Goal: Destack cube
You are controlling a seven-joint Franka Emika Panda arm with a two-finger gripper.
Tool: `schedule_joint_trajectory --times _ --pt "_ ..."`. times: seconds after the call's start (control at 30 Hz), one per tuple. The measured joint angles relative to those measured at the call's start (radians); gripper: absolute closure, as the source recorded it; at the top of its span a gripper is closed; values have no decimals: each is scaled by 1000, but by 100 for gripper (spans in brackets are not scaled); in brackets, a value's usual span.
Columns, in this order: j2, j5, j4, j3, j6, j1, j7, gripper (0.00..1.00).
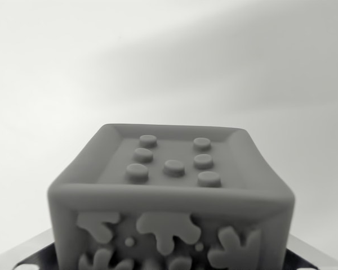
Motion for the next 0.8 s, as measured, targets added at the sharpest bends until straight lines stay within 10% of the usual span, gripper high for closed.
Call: schedule_joint_trajectory --times 0.8 --pt "152 14 11 6 139 -2 -10 100"
